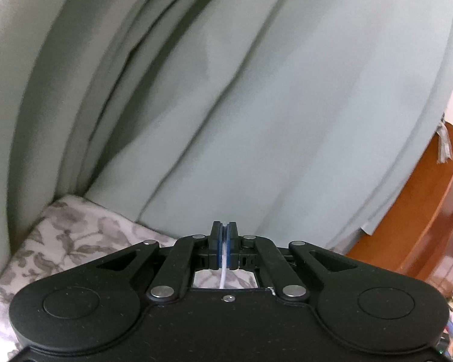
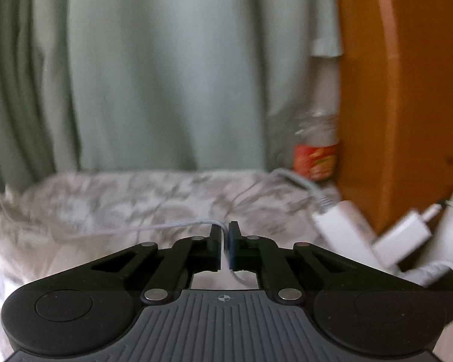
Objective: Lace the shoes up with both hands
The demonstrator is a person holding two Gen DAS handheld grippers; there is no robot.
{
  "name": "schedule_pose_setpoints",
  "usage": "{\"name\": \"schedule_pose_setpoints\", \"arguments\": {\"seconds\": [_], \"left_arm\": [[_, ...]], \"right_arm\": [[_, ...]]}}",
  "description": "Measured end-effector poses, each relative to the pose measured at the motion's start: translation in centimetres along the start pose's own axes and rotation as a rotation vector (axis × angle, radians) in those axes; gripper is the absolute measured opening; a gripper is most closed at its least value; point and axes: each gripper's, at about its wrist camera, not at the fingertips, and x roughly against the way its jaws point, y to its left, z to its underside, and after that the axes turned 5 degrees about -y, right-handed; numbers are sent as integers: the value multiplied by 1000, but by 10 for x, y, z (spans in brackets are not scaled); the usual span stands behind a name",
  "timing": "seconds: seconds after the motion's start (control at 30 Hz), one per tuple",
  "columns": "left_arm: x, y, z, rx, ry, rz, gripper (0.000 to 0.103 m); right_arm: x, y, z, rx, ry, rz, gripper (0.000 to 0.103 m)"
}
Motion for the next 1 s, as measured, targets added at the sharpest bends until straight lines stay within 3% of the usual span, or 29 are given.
{"name": "schedule_pose_setpoints", "arguments": {"seconds": [0.13, 0.3, 0.47, 0.57, 0.63, 1.0], "left_arm": [[0, 8, -5, 10, -11, -23, 0], [-8, 10, -11, -10, -7, -48, 0], [-13, 3, -30, -44, -23, -65, 0], [-20, -7, -44, -97, -23, -65, 0], [-24, -14, -51, -135, -29, -63, 0], [-33, -46, -101, -282, -138, -71, 0]], "right_arm": [[6, -13, -2, -50, -23, 21, 3], [9, -18, 3, -79, 13, 8, 3], [14, -12, 11, -61, 50, -61, 6], [19, -6, 13, -26, 56, -84, 17], [21, -3, 15, -12, 55, -99, 35], [21, 9, 20, 45, 64, -173, 54]]}}
